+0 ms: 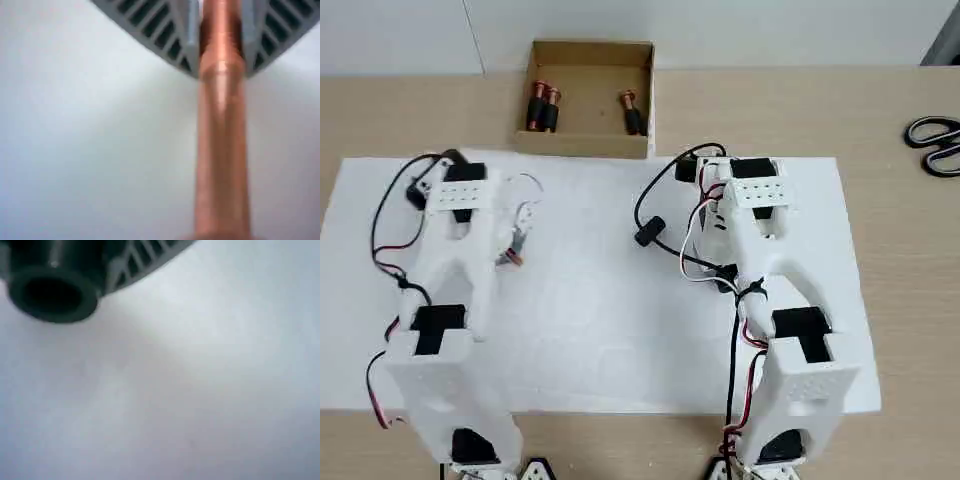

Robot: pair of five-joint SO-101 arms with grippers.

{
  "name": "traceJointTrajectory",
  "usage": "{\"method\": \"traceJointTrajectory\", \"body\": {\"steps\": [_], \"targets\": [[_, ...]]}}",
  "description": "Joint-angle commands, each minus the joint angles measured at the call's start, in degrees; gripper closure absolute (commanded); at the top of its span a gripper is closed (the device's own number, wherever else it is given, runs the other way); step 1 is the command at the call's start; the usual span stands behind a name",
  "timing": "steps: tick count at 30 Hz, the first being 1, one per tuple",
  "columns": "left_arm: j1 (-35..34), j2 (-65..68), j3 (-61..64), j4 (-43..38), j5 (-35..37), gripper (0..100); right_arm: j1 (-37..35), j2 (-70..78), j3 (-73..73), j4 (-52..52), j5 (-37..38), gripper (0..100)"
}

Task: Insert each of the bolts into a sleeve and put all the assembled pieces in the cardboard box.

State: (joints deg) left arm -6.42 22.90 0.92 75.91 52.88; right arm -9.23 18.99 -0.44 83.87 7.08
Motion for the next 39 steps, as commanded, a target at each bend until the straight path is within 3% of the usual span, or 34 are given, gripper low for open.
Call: {"method": "traceJointTrajectory", "body": {"steps": [1, 5, 9, 14, 17, 19, 26, 31, 39], "targets": [[2.5, -0.9, -2.0, -0.3, -2.6, 99, 0.4, -0.5, -2.1, -0.3, 0.6, 99.3], [4.1, -1.0, -2.2, 1.1, -6.3, 99, 0.4, -0.5, -2.1, -0.2, 0.6, 99.3], [6.7, -1.0, -5.4, 6.8, -16.2, 99, 0.4, -0.5, -2.1, -0.2, 0.6, 99.3], [8.0, -0.5, -12.4, 15.0, -36.5, 99, 0.4, -0.5, -2.1, -0.2, 0.5, 99.3], [7.6, -0.5, -14.1, 16.3, -51.1, 99, 0.4, -0.5, -2.1, -0.2, 0.4, 99.3], [7.6, -0.6, -14.1, 16.4, -56.4, 99, 0.4, -0.5, -2.1, -0.1, 0.4, 99.3], [5.2, -0.4, -13.8, 17.7, -54.9, 98, 0.4, -0.5, -2.0, 0.2, 0.4, 99.3], [3.1, -0.4, -13.8, 18.1, -55.7, 87, 0.4, -0.5, -2.0, 0.2, 0.3, 99.3], [2.8, -0.2, -13.8, 15.1, -58.5, 86, 0.4, -0.5, -2.0, 0.3, 0.2, 99.3]]}}
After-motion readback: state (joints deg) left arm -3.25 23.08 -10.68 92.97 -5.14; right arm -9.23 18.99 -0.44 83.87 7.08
